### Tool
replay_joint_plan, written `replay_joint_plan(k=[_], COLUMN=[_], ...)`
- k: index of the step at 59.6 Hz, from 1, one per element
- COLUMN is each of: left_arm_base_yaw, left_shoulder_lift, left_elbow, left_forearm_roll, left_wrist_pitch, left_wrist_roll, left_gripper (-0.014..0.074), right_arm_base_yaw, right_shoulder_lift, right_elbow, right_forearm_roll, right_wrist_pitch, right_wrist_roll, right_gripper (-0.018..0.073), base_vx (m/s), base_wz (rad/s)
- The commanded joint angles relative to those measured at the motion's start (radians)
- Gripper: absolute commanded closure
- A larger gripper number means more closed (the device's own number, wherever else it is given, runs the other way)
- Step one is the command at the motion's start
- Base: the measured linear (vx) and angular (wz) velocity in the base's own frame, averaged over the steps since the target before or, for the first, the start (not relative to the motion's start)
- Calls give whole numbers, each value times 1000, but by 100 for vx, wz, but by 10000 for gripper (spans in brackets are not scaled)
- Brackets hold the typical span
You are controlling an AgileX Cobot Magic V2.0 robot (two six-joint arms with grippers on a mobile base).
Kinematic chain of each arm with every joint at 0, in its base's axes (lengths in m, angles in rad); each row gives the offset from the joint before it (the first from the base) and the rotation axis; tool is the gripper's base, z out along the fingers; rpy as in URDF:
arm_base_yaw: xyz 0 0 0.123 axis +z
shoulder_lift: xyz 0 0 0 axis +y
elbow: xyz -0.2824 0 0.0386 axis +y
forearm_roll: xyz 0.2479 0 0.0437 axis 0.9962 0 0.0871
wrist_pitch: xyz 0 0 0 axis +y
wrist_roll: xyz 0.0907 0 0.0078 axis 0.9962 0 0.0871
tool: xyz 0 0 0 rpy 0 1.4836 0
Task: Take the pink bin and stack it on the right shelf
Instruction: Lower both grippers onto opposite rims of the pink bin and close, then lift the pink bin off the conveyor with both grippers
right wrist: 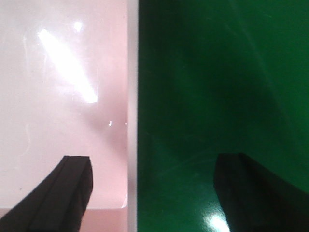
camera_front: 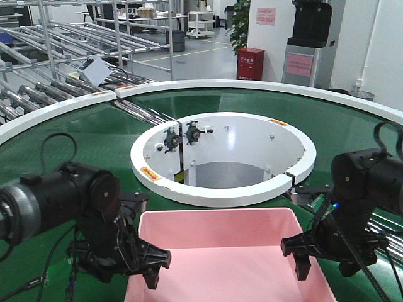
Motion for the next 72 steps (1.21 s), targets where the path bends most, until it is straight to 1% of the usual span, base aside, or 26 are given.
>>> replay_joint_plan(k=[1, 8, 14, 22, 28, 36, 41, 46, 50, 53, 54, 57, 62, 67, 72], left_arm_base_yaw=[-5, -5, -5, -5, -5, -5, -5, -5, -10, -13, -13, -14, -14, -14, -15], left_shoulder_lift=[-33, -27, -27, -27, -27, -27, -27, -29, -39, -51, -56, -69, -105, -152, -212], left_elbow=[-32, -32, -32, -32, -32, -32, -32, -32, -32, -33, -33, -33, -33, -33, -32], left_forearm_roll=[17, 37, 36, 6, 0, -1, -9, -38, -22, 13, 37, 94, 167, 211, 222], left_wrist_pitch=[-47, -46, -46, -61, -80, -80, -79, -87, -88, -77, -73, -52, -5, 39, 76], left_wrist_roll=[-49, -78, -90, -90, -90, -90, -90, -90, -90, -110, -120, -174, -220, -222, -243], left_gripper=[-32, 37, 139, 288, 377, 470, 504, 526, 534, 536, 535, 534, 534, 534, 534], right_arm_base_yaw=[-8, -8, -8, -8, -8, -8, -8, -5, -5, -5, -5, -4, 4, 26, 73], right_shoulder_lift=[-26, -5, -1, -1, -1, -1, -1, -1, -2, -9, -15, -38, -91, -150, -221], right_elbow=[-35, -35, -35, -35, -35, -35, -35, -39, -48, -55, -56, -56, -53, -50, -50], right_forearm_roll=[-18, -22, -22, -23, -23, -22, -19, -5, 11, 15, 15, 15, 13, -2, -48], right_wrist_pitch=[-28, -27, -38, -43, -44, -47, -52, -56, -54, -51, -51, -55, -54, -46, -37], right_wrist_roll=[-1, 0, 3, 3, 3, 2, 4, 6, 12, 25, 35, 58, 80, 96, 152], right_gripper=[36, 109, 202, 334, 420, 502, 541, 566, 574, 573, 573, 571, 571, 569, 568], base_vx=[0, 0, 0, 0, 0, 0, 0, 0, 0, 0, 0, 0, 0, 0, 0], base_wz=[0, 0, 0, 0, 0, 0, 0, 0, 0, 0, 0, 0, 0, 0, 0])
